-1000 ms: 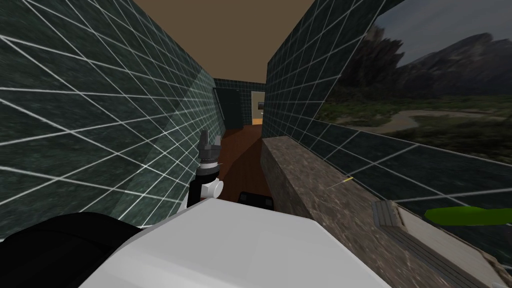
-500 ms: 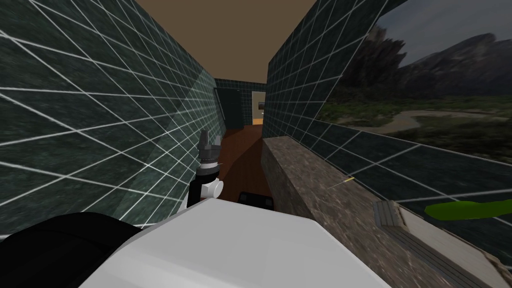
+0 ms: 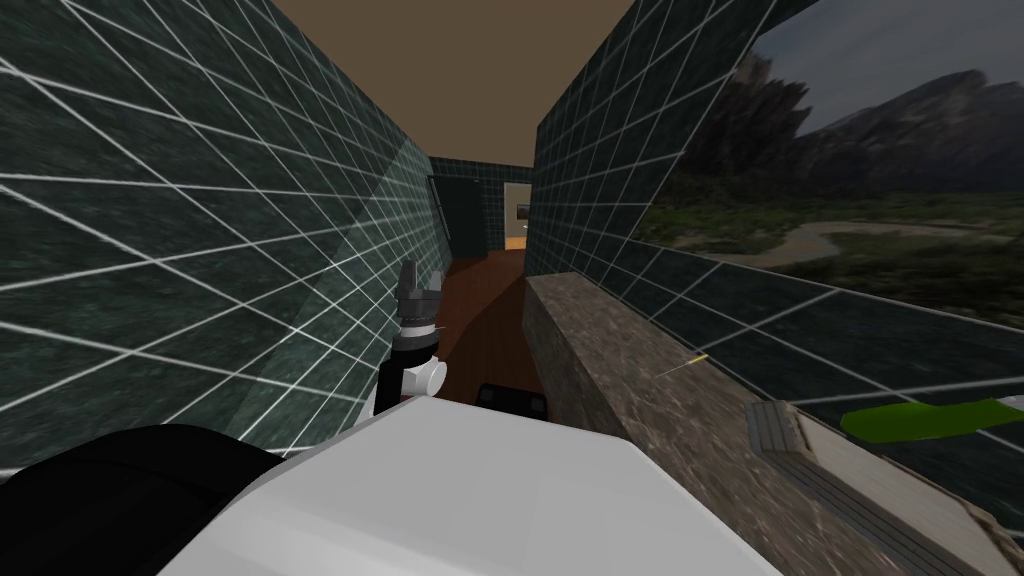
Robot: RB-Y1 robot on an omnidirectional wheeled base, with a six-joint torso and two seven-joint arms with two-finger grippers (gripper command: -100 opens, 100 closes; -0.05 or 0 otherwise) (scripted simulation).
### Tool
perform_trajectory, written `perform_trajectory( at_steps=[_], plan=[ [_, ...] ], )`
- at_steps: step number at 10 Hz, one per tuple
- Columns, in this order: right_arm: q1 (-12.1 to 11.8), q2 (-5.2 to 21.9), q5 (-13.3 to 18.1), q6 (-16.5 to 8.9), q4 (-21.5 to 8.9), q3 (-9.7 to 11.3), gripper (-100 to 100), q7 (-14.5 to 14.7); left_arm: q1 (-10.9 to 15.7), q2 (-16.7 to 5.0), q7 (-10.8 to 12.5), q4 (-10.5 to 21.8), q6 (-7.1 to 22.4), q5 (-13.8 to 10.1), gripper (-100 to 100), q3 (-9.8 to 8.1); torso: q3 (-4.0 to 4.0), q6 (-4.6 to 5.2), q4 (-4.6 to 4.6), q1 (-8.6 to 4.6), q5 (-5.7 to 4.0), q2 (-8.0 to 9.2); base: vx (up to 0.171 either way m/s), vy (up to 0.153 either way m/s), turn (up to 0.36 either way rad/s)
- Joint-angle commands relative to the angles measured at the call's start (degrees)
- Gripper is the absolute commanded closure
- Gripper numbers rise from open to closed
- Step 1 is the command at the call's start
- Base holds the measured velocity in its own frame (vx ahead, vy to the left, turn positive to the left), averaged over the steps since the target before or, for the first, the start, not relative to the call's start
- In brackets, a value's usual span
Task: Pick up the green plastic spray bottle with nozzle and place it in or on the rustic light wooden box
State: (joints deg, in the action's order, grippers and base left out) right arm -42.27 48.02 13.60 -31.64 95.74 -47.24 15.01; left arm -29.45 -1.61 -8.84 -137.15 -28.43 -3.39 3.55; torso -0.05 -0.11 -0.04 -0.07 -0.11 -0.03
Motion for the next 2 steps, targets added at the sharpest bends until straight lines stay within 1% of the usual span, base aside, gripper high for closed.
perform_trajectory(
  at_steps=[1, 2],
  plan=[
    [0.0, 0.0, 0.0, 0.0, 0.0, 0.0, 0, 0.0, 0.0, 0.0, 0.0, 0.0, 0.0, 0.0, 0, 0.0, 0.0, 0.0, 0.0, 0.0, 0.0, 0.0, 0.0, 0.0, 0.0],
    [0.0, 0.0, 0.0, 0.0, 0.0, 0.0, 0, 0.0, 0.0, 0.0, 0.0, 0.0, 0.0, 0.0, 0, 0.0, 0.0, 0.0, 0.0, 0.0, 0.0, 0.0, 0.0, 0.0, 0.0]
  ],
)
